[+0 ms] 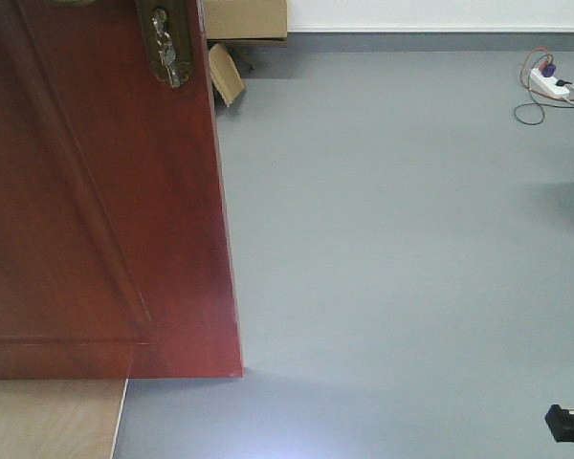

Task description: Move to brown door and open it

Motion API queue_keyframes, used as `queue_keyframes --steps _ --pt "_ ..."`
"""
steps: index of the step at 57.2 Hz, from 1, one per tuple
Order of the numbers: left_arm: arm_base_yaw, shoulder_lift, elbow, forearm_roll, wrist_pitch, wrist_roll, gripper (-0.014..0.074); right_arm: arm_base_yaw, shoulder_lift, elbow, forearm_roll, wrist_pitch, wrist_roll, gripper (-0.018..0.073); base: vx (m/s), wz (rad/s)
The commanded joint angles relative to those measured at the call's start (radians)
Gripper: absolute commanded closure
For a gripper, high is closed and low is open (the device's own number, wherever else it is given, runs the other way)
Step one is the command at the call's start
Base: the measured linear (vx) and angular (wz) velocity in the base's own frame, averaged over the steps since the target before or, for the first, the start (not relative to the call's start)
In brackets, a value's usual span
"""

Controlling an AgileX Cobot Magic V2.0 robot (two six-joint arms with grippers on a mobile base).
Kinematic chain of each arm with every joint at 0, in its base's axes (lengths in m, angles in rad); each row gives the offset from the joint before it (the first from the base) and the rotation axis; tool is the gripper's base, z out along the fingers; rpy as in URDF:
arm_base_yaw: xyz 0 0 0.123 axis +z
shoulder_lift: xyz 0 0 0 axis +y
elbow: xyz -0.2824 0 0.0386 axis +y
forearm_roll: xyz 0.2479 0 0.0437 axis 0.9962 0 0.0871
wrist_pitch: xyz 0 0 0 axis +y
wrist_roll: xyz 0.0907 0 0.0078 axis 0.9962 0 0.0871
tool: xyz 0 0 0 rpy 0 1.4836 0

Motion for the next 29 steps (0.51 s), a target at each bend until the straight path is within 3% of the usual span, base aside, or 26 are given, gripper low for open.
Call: queue_keyframes --steps 1,5,9,21,29 --pt "-0.007 -0.035 -0.028 -0.052 -0.054 0.002 0.0600 -0.003 -0.013 0.005 -0.007 -0.080 -0.006 0.0559 0.00 0.00" --pt "-0.007 -0.053 -0.028 -0.035 -0.060 0.002 0.0600 -0.003 -0.013 0.005 -0.007 -0.080 -0.006 0.0559 0.00 0.00" --pt "-0.007 -0.084 -0.028 0.058 -0.066 0.003 0.0600 -0.003 -0.013 0.005 -0.007 -0.080 -0.006 0.0559 0.00 0.00" --pt "-0.009 -0.213 0.014 0.499 -0.097 -0.045 0.0600 -0.003 -0.013 0.005 -0.007 -0.080 -0.006 0.0559 0.00 0.00" --pt "-0.009 -0.348 0.203 0.740 -0.153 -0.205 0.0600 -0.003 -0.013 0.005 -0.007 -0.080 -0.006 0.0559 0.00 0.00"
